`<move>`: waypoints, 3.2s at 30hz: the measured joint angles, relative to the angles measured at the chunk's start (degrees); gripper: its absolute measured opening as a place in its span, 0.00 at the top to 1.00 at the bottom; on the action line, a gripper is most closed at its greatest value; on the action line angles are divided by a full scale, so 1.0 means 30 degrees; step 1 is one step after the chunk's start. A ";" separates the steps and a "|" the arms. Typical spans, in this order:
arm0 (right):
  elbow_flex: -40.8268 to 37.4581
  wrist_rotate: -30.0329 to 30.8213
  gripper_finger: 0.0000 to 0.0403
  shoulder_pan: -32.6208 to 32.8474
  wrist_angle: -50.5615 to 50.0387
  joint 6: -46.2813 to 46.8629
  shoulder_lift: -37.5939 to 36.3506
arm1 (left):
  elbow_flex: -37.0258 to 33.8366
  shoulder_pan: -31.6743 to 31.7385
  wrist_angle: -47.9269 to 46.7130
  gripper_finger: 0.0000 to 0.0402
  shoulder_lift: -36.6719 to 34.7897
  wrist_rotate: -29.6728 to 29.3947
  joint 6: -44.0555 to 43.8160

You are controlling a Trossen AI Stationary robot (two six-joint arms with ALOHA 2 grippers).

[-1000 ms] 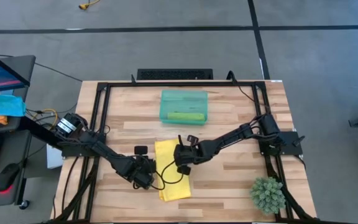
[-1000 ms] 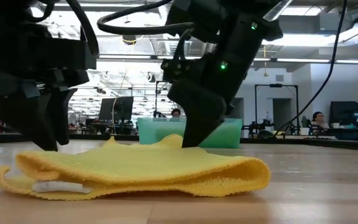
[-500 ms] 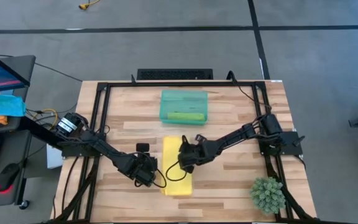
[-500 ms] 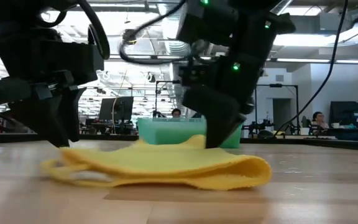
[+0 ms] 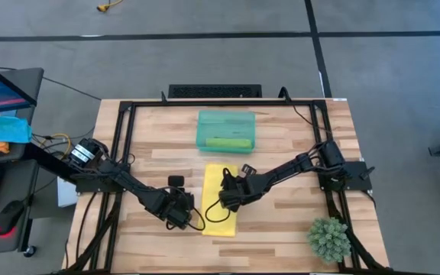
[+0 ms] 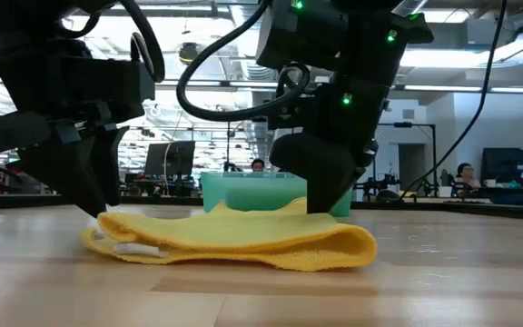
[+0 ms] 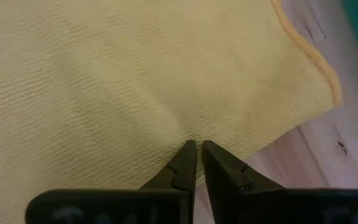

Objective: Roll microfiber towels into tight, uniform cylinder then place into a basket
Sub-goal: Fold the yellow microfiber towel

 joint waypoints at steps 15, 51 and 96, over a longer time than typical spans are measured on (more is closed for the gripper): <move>0.0044 0.0995 0.87 0.1181 -0.0731 -0.0294 -0.1172 | 0.0007 0.0014 0.1635 0.65 -0.0007 -0.1026 0.0122; 0.0073 0.4464 0.72 0.8393 0.3994 -0.2424 -0.3730 | 0.1226 -0.2206 0.6398 0.51 -0.0007 0.1122 0.4019; 0.0147 -0.0059 0.48 0.6924 0.8058 -0.5190 0.1370 | 0.1064 -0.2331 0.9931 0.51 0.3111 0.0998 0.4262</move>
